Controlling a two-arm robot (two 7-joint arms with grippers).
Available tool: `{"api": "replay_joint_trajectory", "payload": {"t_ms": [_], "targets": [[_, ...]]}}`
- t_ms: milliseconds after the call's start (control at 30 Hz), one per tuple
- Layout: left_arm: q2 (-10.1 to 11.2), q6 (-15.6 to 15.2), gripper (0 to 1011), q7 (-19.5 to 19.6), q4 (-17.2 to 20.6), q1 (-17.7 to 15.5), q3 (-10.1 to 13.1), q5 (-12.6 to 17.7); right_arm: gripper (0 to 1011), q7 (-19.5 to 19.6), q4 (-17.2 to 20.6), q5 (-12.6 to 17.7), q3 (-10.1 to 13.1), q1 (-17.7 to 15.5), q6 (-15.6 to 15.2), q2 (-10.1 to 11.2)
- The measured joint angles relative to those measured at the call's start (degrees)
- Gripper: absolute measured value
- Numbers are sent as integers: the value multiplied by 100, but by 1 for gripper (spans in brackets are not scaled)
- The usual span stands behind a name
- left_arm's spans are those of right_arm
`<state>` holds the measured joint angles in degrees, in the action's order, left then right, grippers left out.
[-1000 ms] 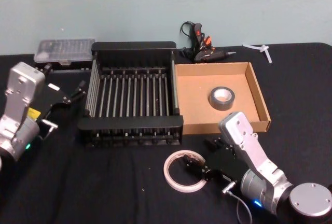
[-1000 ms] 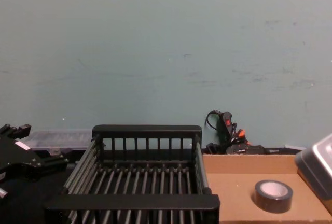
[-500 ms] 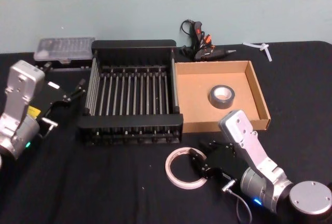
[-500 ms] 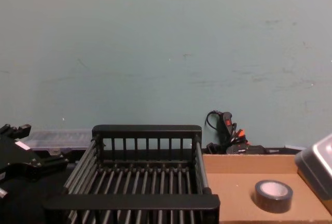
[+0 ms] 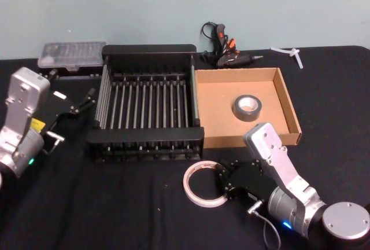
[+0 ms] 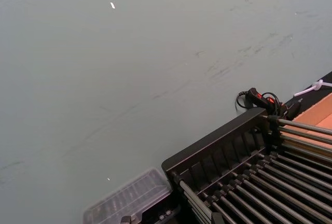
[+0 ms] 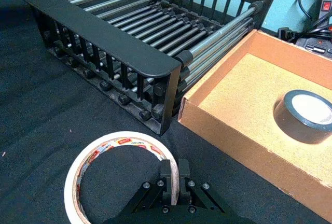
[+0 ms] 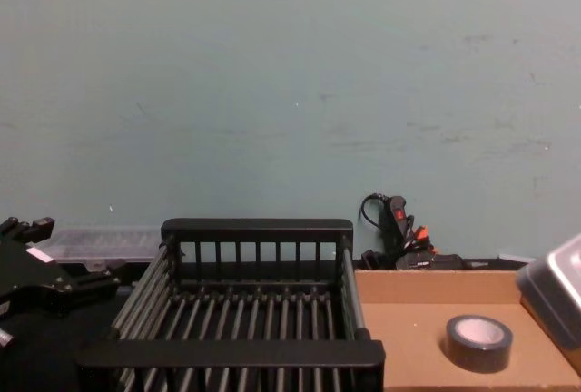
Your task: Pick up the white tape and place it into the black box , Pick up the silver tape and place it into the brown box.
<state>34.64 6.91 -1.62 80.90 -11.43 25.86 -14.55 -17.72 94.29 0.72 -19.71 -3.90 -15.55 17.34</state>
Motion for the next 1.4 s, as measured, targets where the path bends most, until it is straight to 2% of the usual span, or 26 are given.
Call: {"api": "replay_joint_trajectory", "payload": {"t_ms": [267,467,1033,1233,1400], "targets": [[0,0,1002,0,0,0,0,0,90,-35,32,30,16,-15,36,28],[0,0,1001,0,0,0,0,0,90,-155,202,157,65,-85,151,141],[0,0,1001,0,0,0,0,0,90,-675,1038,906,361,-356,613,802],[0,0,1001,0,0,0,0,0,90,-688,1159,1097,426,-316,697,852],[0,0,1001,0,0,0,0,0,90,-665,1209,1251,427,-144,752,818]]}}
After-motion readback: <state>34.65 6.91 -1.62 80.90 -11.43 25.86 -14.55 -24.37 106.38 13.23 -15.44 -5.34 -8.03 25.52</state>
